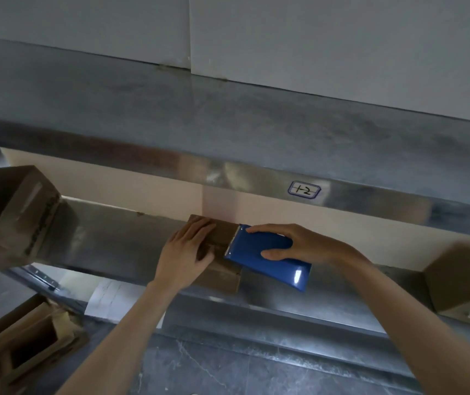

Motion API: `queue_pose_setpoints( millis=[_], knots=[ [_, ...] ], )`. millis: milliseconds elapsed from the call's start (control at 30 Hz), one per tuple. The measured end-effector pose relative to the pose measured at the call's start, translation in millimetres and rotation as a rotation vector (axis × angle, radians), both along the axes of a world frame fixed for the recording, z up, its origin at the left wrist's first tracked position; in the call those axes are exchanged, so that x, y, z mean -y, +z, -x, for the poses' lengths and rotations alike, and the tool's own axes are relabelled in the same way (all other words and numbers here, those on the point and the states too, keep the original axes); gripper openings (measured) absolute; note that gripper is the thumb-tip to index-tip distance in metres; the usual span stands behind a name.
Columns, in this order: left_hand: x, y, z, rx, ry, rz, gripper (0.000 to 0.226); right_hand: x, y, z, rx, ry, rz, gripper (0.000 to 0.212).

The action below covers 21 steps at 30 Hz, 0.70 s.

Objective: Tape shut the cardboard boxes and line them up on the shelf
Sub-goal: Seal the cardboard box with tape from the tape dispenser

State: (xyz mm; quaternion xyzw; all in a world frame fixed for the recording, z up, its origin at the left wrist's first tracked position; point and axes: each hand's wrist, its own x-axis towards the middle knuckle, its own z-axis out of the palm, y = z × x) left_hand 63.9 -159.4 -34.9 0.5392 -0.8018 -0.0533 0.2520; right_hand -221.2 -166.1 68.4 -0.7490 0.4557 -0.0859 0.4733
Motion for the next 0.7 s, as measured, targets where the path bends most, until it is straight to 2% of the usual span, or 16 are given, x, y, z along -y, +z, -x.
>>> queue_pose_setpoints(
  millis=[500, 700],
  knots=[
    [0, -4, 5, 0.039, 0.090, -0.006, 0.047, 3, 3, 84, -0.008, 0.016, -0.109, 0.049],
    [0, -6, 7, 0.031, 0.092, -0.008, 0.048, 1, -12, 78, -0.071, -0.007, -0.068, 0.049]
  ],
)
